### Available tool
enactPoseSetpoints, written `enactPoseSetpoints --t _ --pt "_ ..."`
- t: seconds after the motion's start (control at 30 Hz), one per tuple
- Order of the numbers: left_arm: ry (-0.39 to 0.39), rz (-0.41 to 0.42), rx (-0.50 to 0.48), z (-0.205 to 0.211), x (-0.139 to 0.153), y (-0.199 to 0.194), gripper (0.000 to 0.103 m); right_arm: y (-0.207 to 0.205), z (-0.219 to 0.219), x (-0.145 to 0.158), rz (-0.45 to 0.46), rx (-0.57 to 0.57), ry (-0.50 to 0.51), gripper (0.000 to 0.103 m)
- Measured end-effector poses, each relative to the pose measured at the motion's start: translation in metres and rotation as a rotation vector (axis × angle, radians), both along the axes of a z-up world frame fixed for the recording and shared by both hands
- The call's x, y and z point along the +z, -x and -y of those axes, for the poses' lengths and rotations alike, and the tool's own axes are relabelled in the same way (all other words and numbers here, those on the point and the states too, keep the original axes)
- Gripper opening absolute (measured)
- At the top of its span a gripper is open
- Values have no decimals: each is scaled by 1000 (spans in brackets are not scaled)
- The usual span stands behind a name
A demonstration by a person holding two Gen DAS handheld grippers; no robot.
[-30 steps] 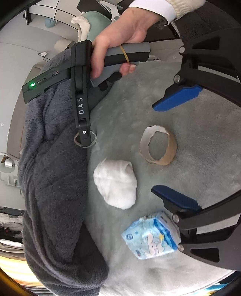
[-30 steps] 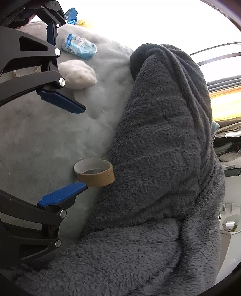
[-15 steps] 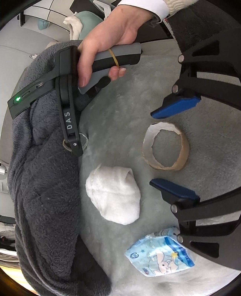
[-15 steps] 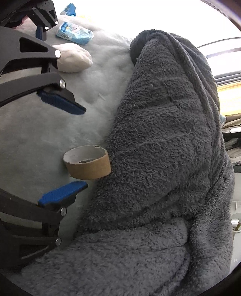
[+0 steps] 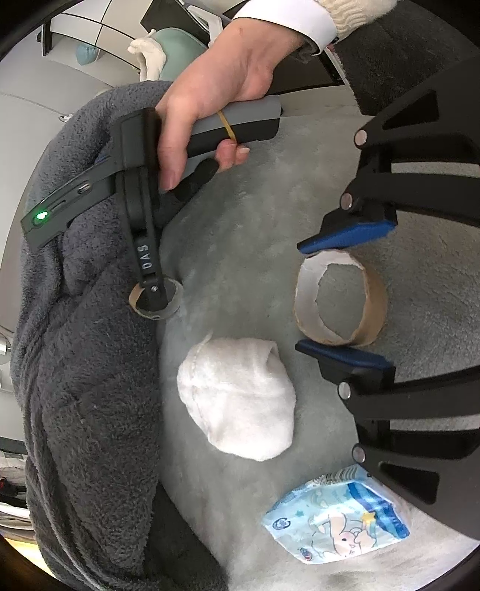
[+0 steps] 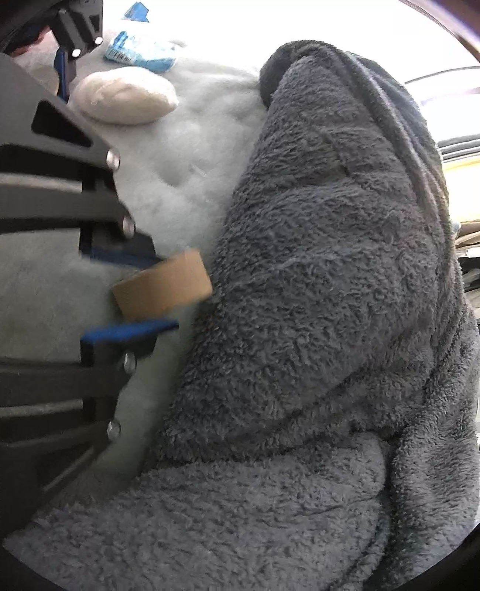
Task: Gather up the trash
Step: 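Grasp a brown tape roll with the left gripper while the right grasps another tape roll, then carry both tape rolls over the bin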
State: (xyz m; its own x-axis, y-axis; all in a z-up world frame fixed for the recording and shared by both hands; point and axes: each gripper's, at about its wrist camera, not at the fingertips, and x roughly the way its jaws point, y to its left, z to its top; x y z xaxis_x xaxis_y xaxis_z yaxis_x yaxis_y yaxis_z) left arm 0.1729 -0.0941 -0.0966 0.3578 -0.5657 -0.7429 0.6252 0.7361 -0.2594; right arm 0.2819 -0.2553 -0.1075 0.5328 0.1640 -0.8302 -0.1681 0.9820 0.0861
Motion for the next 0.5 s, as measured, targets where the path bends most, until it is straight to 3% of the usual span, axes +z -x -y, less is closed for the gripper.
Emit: enactPoseSetpoints --t 0.5 --pt "39 33 103 -23 22 21 49 38 -13 27 44 9 -28 14"
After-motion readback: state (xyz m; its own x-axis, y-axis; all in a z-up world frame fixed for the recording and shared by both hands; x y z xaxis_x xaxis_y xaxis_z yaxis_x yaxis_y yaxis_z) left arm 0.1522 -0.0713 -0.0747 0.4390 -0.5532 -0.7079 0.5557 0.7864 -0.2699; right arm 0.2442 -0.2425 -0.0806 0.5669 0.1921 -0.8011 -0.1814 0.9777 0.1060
